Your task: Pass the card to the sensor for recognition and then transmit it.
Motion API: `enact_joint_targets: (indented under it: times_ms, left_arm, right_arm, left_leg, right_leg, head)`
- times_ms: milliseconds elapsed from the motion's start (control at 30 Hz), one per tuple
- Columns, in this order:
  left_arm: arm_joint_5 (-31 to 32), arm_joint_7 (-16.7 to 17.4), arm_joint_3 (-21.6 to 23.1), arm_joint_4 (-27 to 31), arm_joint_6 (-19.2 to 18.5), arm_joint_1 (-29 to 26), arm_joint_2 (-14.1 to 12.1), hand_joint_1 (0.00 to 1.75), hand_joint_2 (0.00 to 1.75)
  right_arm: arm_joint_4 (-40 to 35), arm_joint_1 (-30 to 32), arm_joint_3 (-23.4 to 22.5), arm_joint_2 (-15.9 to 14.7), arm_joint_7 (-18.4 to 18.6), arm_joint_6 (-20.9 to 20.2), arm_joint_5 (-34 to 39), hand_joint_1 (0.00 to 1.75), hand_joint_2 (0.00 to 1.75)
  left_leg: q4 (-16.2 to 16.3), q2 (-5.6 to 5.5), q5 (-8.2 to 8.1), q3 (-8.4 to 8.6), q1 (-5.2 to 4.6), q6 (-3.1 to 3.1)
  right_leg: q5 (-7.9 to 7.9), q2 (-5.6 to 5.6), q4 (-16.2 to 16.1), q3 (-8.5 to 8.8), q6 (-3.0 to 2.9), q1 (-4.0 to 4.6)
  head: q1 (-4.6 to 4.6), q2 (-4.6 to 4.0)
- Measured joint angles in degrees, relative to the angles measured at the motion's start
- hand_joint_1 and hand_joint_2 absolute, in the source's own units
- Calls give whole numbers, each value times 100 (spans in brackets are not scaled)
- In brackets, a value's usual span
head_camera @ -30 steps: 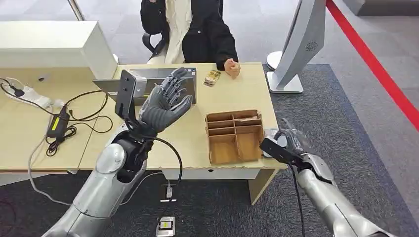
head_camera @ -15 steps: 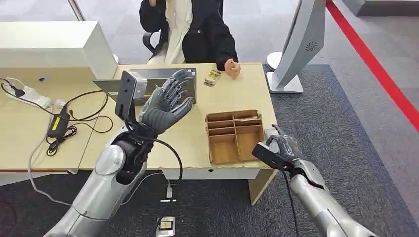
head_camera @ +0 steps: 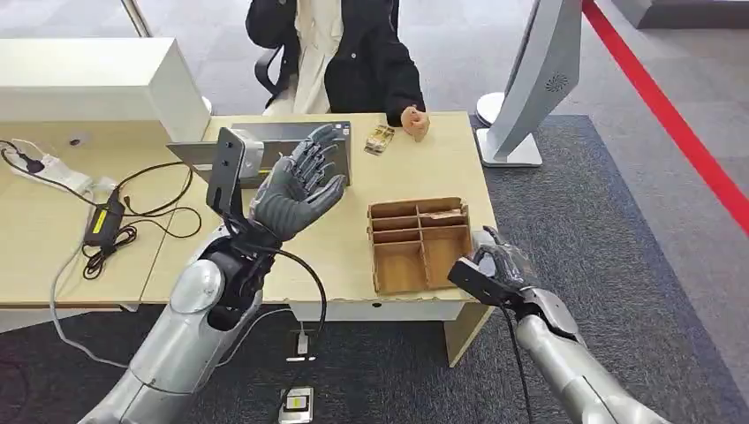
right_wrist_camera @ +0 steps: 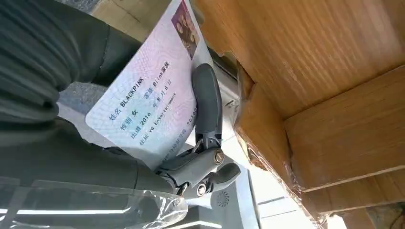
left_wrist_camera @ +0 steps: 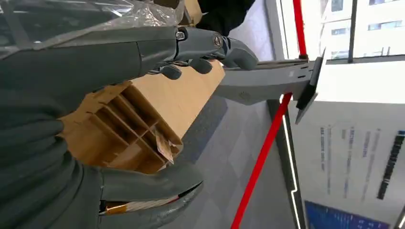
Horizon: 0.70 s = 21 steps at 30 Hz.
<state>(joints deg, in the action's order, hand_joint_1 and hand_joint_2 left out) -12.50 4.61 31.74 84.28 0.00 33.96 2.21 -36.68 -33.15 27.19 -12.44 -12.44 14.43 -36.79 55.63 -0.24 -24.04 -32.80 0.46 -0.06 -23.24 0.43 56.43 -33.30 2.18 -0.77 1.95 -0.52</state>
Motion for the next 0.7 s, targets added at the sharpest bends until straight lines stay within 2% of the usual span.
enact_joint_targets:
  times_ms: [400,567,700]
  left_arm:
    - [-68,-77,26,0,35,16,-9,0,175]
    - [-597,-210,278,-7,554,222,-131,0,175]
    - [-931,-210,570,-7,883,465,-249,0,175]
  right_arm:
    - [-37,-230,22,-138,-153,153,37,175,175]
    - [-166,-512,-22,-282,-350,197,136,175,175]
    - [-306,-742,-39,-358,-361,112,203,175,175]
  left_leg:
    - [1,0,0,0,-2,0]
    - [2,1,0,0,-2,0]
    - [2,3,0,1,-1,0]
  right_leg:
    - [0,0,0,-1,0,-2]
    - [1,0,0,-3,0,-1]
    - [1,1,0,-1,0,-1]
  head:
    - [0,0]
    - [0,0]
    - [0,0]
